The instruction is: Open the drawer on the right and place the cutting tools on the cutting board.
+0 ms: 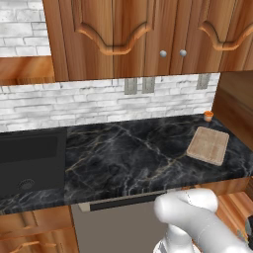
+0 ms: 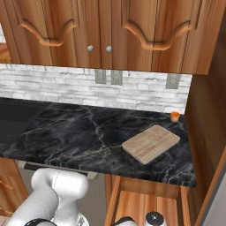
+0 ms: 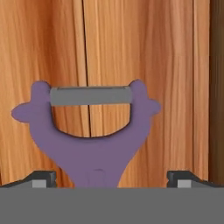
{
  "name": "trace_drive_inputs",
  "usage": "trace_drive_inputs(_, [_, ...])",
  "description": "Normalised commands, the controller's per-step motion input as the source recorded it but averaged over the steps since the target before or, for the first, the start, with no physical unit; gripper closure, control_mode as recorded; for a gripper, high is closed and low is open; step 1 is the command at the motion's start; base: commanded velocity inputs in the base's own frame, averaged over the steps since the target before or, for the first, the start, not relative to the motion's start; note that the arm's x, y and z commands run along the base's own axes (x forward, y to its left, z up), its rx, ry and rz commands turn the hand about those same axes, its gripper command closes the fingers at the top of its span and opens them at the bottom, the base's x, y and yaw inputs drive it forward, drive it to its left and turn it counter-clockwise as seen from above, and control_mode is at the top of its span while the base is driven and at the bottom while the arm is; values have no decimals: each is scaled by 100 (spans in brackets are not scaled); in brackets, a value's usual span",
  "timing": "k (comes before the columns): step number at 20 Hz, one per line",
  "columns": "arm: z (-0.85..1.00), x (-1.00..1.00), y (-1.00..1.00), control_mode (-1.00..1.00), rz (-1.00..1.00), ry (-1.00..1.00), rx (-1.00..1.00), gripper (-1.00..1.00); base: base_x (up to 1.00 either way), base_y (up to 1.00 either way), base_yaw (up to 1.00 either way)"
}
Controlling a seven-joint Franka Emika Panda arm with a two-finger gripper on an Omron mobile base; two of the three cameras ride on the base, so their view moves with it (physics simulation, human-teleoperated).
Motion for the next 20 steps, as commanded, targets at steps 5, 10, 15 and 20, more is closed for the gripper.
trace_drive_inputs(5, [-40, 0, 0, -100, 0, 1, 0, 100, 0, 0, 0])
trace_drive_inputs(10, [18, -11, 0, -100, -1, -5, 1, 100, 0, 0, 0])
trace_drive_inputs(15, [99, -25, 28, -100, -9, -21, 0, 100, 0, 0, 0])
trace_drive_inputs(20, [100, -6, 80, -100, -11, -32, 0, 100, 0, 0, 0])
